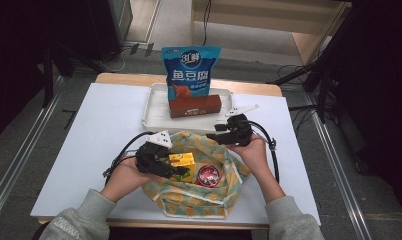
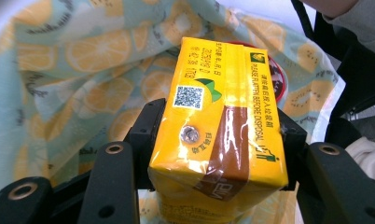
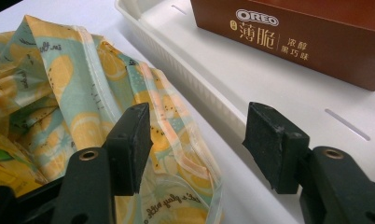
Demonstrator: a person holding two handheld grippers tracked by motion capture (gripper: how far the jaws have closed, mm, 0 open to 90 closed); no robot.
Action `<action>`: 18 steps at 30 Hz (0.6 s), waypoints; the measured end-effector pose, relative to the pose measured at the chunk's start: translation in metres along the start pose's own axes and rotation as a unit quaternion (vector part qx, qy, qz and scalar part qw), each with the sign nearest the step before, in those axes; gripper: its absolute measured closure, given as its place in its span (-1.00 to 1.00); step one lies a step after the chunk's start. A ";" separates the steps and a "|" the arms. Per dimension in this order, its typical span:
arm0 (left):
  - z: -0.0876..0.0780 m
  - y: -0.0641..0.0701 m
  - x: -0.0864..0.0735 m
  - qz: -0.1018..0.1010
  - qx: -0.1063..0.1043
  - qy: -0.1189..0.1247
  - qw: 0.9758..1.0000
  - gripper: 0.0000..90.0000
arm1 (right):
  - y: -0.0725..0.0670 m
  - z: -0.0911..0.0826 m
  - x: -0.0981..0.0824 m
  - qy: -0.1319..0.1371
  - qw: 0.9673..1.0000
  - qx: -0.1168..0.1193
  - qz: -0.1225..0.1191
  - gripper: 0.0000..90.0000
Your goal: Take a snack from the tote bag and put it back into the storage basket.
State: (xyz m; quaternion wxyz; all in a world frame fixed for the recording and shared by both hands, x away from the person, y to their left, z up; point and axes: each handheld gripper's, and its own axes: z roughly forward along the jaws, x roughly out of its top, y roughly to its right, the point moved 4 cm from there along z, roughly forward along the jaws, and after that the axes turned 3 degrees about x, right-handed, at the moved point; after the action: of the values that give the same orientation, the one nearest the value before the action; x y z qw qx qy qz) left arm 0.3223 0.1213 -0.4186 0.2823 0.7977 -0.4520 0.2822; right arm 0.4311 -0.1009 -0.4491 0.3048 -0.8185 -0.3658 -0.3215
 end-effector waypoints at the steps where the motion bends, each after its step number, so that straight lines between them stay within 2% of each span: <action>1: -0.002 -0.001 0.001 0.001 0.000 0.000 1.000 0.09 | 0.000 0.000 0.000 0.001 1.000 0.001 0.000 -0.07; 7: -0.008 -0.006 0.005 -0.015 0.007 0.002 1.000 0.10 | -0.001 -0.004 0.001 0.012 1.000 0.002 -0.005 -0.07; 14: -0.017 -0.009 0.010 -0.024 0.006 0.006 1.000 0.11 | -0.002 -0.008 0.002 0.018 1.000 0.000 -0.004 -0.07; 18: -0.021 -0.011 0.014 -0.022 0.007 0.008 1.000 0.11 | -0.001 -0.011 0.000 0.020 1.000 0.000 -0.003 -0.07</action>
State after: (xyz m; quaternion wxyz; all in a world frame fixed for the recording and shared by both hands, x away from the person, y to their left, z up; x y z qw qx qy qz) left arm 0.3339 0.1330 -0.3966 0.2863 0.8071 -0.4305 0.2851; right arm 0.4265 -0.1084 -0.4420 0.3108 -0.8110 -0.3619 -0.3386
